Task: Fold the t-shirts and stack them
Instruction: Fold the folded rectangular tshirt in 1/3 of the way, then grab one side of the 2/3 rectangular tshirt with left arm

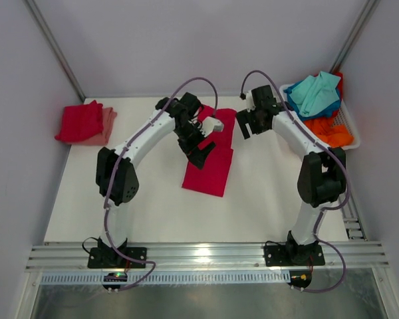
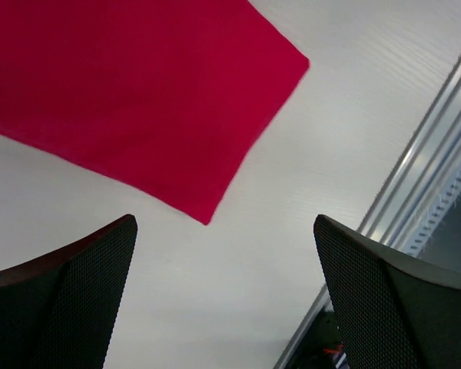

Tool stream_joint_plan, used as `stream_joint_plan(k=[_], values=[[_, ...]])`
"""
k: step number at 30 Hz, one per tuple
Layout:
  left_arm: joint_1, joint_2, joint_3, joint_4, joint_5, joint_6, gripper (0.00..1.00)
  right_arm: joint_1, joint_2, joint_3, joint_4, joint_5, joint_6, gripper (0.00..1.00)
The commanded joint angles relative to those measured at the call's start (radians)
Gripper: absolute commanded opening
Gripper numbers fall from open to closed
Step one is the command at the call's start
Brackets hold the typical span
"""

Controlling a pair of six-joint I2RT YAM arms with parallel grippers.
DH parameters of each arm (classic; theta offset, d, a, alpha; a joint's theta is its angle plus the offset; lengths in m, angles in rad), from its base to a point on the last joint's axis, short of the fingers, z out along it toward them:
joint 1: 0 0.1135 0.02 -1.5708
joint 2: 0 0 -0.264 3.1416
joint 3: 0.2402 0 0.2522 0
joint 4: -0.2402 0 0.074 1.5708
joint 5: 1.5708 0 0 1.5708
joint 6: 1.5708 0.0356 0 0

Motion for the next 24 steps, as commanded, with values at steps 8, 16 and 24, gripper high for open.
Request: stream_joint_plan(k=[8, 16, 24], values=[[0.041, 0.091, 0.293, -0.2, 0.084, 0.074, 0.99, 0.001, -0.236, -0.176, 0.185, -0.022, 0.042, 0.89], [0.004, -0.008, 0.105, -0.22, -0.074, 0.249, 0.99, 0.0, -0.342, -0.425, 0.294, -0.211, -0.032, 0.89], [-0.116, -0.298, -0.509, 0.312, -0.232, 0.206, 0.99, 0.0, -0.556, -0.625, 0.46, -0.15, -0.001, 0.89]])
